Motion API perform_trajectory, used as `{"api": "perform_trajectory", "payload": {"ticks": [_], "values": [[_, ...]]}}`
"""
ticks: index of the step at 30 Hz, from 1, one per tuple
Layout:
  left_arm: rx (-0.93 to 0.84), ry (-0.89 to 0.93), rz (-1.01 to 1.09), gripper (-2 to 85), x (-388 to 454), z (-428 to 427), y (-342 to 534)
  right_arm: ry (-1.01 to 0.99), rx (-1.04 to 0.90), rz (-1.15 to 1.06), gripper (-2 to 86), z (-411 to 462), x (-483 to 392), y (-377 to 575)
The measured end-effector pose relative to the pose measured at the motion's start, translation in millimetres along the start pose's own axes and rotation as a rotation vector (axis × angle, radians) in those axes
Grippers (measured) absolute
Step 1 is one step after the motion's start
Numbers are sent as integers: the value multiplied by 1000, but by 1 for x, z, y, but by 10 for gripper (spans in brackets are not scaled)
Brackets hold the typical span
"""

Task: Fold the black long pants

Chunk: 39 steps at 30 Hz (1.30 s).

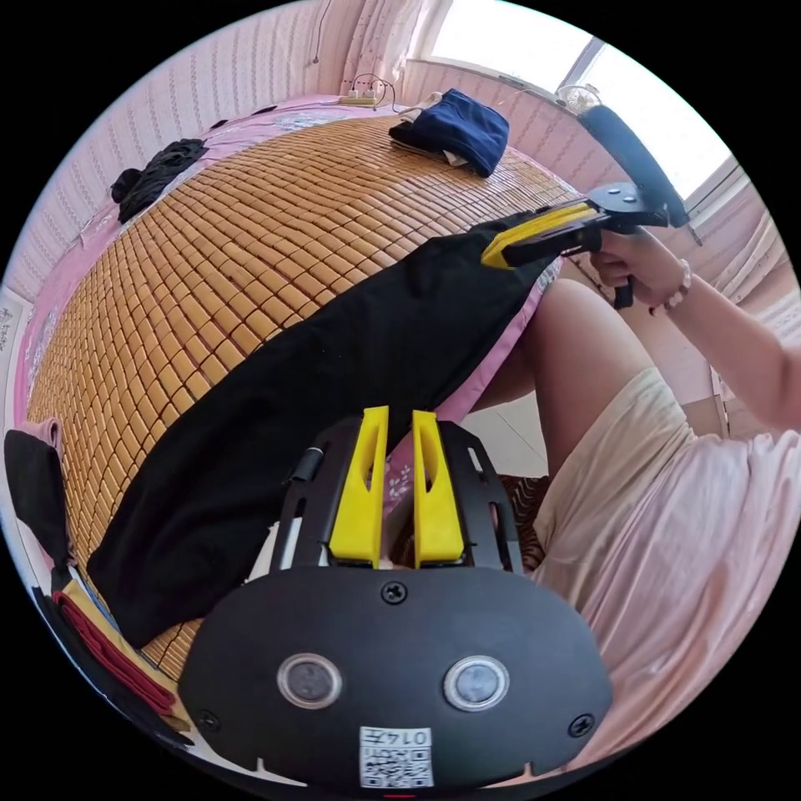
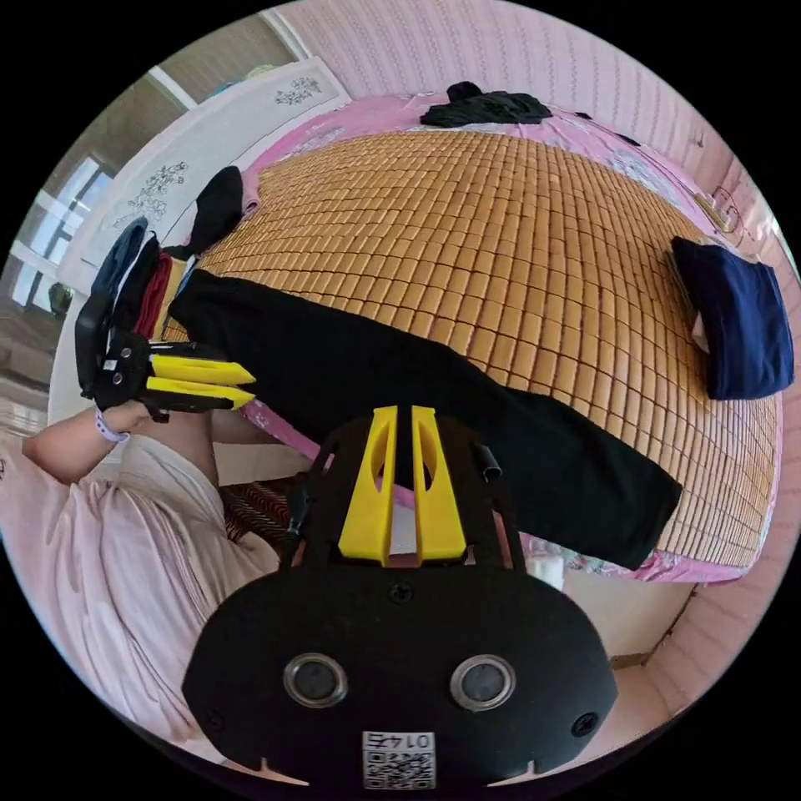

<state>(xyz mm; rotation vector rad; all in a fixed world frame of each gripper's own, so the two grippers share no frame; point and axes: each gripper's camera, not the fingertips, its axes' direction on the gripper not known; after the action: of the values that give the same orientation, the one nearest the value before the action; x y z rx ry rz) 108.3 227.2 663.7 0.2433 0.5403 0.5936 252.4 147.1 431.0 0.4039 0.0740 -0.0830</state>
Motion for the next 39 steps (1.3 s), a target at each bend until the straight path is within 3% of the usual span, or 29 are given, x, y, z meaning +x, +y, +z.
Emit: {"api": "perform_trajectory", "payload": {"ticks": [5, 12, 15, 24, 27, 33, 39], "values": [[-28, -22, 12, 45, 6, 30, -13, 24, -76, -226, 0, 42, -71, -68], [-55, -57, 22, 5, 8, 54, -10, 219, -306, -394, -4, 84, -108, -102], [-37, -55, 23, -7, 6, 50, -10, 180, -253, -407, -4, 72, -114, -114], [-36, -57, 24, -10, 1, 60, -3, 221, -350, -421, -4, 82, -106, -133], [-52, -36, 12, -10, -5, 71, -2, 168, -310, -364, -4, 74, -92, -132], [-8, -19, -27, -10, -24, 45, 9, -13, 33, -22, 5, -8, -7, -56], [11, -78, -196, -7, -70, 13, 49, 304, 150, 528, 113, -74, 132, 88]]}}
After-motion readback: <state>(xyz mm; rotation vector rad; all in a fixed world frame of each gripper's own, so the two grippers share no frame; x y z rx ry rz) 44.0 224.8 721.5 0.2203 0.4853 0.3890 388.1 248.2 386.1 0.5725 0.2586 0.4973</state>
